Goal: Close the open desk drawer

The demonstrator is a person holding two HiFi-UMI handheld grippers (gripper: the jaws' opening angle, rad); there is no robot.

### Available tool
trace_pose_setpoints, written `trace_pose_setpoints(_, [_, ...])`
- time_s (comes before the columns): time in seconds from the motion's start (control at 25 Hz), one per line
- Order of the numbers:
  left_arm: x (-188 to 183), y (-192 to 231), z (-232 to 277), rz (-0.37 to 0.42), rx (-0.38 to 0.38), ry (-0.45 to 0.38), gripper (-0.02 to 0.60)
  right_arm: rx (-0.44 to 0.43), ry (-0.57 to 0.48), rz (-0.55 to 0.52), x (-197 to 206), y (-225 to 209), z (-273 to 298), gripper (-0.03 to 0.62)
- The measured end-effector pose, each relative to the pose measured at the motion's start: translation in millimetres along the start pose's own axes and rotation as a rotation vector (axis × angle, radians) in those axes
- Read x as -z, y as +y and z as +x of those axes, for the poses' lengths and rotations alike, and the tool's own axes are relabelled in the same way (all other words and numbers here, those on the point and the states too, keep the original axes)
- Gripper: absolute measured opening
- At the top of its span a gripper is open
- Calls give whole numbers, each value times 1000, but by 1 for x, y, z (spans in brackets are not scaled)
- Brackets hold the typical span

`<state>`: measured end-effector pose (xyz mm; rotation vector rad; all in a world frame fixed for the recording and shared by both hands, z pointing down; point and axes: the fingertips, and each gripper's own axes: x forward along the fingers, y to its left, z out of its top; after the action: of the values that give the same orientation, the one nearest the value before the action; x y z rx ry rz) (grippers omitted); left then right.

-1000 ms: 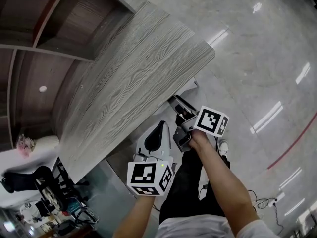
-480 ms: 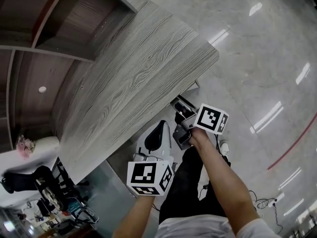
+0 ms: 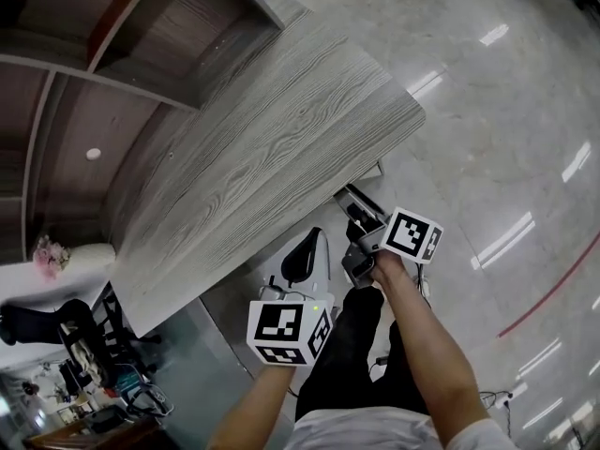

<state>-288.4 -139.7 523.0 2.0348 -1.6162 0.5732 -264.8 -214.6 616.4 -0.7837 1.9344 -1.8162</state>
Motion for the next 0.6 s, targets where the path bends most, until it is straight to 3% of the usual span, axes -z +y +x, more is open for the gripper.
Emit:
trace_pose_setpoints(0.16, [-8, -11, -11, -30, -6, -26, 5, 37, 45, -98, 2, 13, -21, 225])
trace_pose_setpoints(0.32, [-20, -20, -30, -65, -29, -56, 5, 45, 80, -199, 4, 43, -43, 122])
trace_pose_setpoints(0.6, [-39, -37, -67, -94, -97, -101, 5, 38, 189, -494, 20, 116, -79, 75])
